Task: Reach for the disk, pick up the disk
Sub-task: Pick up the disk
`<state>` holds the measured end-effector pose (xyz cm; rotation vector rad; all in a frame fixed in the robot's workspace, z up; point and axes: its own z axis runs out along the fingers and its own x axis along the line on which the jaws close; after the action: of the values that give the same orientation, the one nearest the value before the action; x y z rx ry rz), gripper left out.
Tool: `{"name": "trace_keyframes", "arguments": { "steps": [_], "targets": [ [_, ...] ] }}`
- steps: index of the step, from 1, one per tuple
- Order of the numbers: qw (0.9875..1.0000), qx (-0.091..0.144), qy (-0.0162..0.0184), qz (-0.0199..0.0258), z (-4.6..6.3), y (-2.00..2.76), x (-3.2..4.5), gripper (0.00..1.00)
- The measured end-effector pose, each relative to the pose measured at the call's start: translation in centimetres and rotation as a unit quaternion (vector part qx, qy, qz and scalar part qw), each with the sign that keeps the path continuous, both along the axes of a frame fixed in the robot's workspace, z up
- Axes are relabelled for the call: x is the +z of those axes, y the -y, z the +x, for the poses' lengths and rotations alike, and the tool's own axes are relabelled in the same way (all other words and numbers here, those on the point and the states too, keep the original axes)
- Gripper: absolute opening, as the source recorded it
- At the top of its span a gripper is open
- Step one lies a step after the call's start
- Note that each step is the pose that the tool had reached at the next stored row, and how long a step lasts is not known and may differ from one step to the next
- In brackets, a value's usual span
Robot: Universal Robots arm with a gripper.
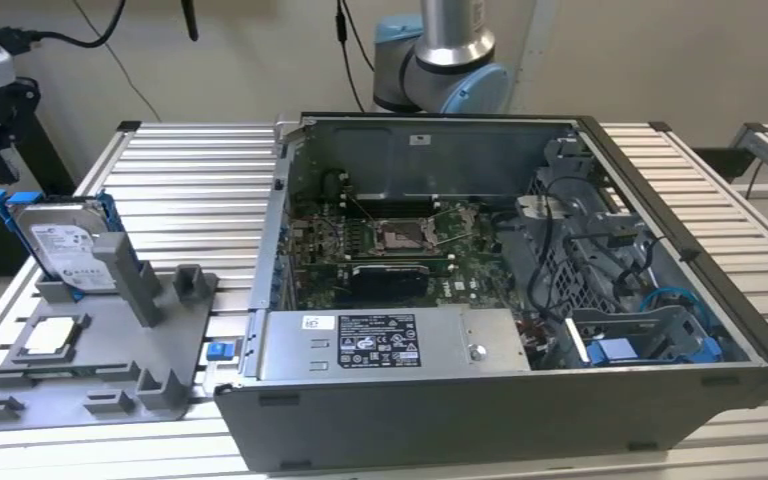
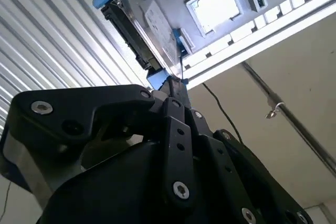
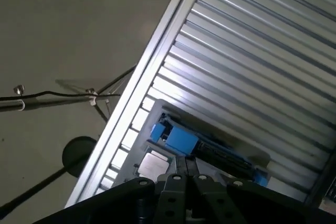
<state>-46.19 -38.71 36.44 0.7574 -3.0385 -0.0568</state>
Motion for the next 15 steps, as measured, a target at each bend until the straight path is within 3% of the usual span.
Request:
{"name": "trace_keyframes", "arguments": {
  "steps": [4,8,12,15],
  "targets": [
    [0.9993,0.036,0.0,0.0,0.0,0.0,0.0,0.0],
    [0.9973,0.073,0.0,0.0,0.0,0.0,0.0,0.0],
    [0.994,0.109,0.0,0.0,0.0,0.0,0.0,0.0],
    [0.9906,0.136,0.0,0.0,0.0,0.0,0.0,0.0]
  ]
}}
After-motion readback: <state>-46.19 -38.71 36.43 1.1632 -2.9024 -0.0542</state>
